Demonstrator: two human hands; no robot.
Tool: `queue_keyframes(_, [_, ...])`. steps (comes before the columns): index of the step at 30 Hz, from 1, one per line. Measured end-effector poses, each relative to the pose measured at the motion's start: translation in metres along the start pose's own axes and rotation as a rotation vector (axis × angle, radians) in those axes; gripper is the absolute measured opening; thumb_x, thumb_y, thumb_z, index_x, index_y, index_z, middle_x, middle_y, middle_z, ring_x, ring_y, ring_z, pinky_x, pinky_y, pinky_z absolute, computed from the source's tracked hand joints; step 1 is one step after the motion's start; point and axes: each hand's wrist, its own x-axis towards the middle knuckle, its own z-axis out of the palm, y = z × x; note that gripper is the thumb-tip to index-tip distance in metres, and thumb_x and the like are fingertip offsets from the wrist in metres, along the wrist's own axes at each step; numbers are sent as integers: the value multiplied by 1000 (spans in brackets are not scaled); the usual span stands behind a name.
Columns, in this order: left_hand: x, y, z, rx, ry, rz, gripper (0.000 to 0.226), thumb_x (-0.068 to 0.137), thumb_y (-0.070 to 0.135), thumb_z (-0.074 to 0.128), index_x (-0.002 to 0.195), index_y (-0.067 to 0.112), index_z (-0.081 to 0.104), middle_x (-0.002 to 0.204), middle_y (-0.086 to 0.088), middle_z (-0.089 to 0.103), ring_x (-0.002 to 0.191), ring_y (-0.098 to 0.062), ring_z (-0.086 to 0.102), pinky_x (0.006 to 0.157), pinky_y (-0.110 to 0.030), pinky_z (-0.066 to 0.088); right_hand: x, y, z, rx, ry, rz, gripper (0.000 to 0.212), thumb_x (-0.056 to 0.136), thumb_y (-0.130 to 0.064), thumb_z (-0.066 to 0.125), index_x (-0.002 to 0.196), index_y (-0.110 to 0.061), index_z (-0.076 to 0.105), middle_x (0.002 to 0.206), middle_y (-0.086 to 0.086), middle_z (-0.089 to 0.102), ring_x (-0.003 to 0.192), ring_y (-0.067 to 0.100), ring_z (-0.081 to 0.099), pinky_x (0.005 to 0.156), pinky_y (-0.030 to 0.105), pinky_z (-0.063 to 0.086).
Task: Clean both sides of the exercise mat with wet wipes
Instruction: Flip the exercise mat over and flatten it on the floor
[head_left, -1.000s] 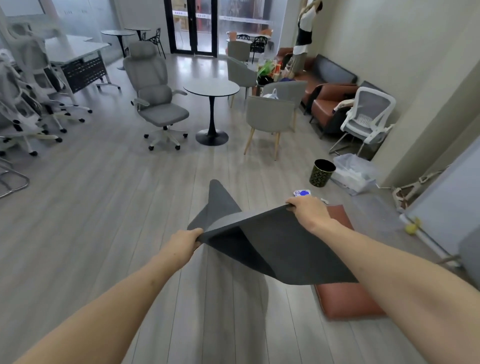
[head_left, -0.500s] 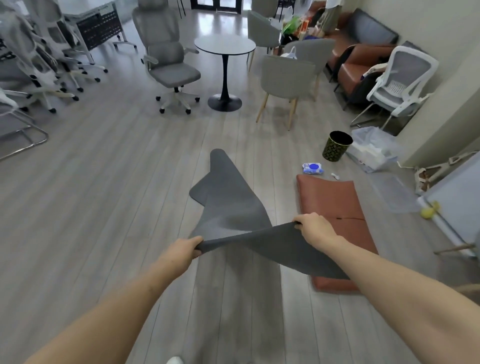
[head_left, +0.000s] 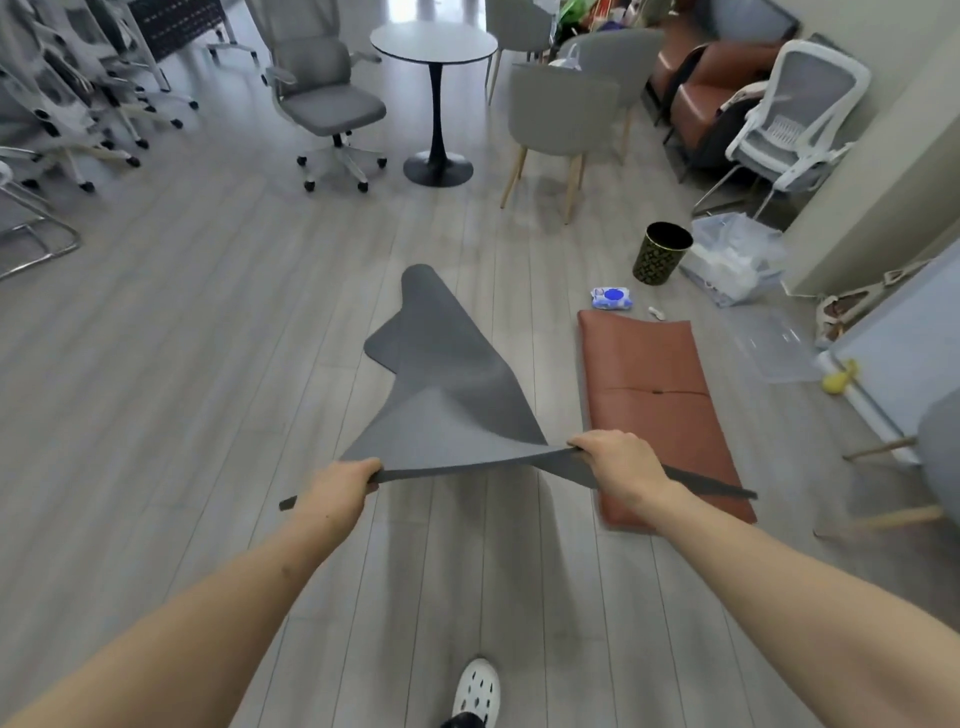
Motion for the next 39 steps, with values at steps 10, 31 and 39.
queue_keyframes(10, [-123,-10,142,-15,-170,-14,15,104,16,49,95,28,48,87,-1,60,78,-22,61,69,-41,53,-130,-13,77,-101,33,-111,21,88,-18,58,105,-30,55,98,-10,65,79,21,63,55,35,50])
queue_keyframes(31, [-262,56,281,112,-342,-243,37,108,36,42,142,24,48,138,-3,60,124,-28,60,99,-39,46,-304,-48,240,248,-532,149,32,100,-35,48,127,-27,63,128,2,65,115,28,61,97,42,51])
queue_keyframes(39, [-257,202,195,68,-138,-193,48,108,46,37,152,26,41,148,-4,50,135,-28,50,107,-45,40,-309,17,136,233,-261,89,35,101,-32,47,133,-23,58,131,0,54,121,24,49,92,38,49])
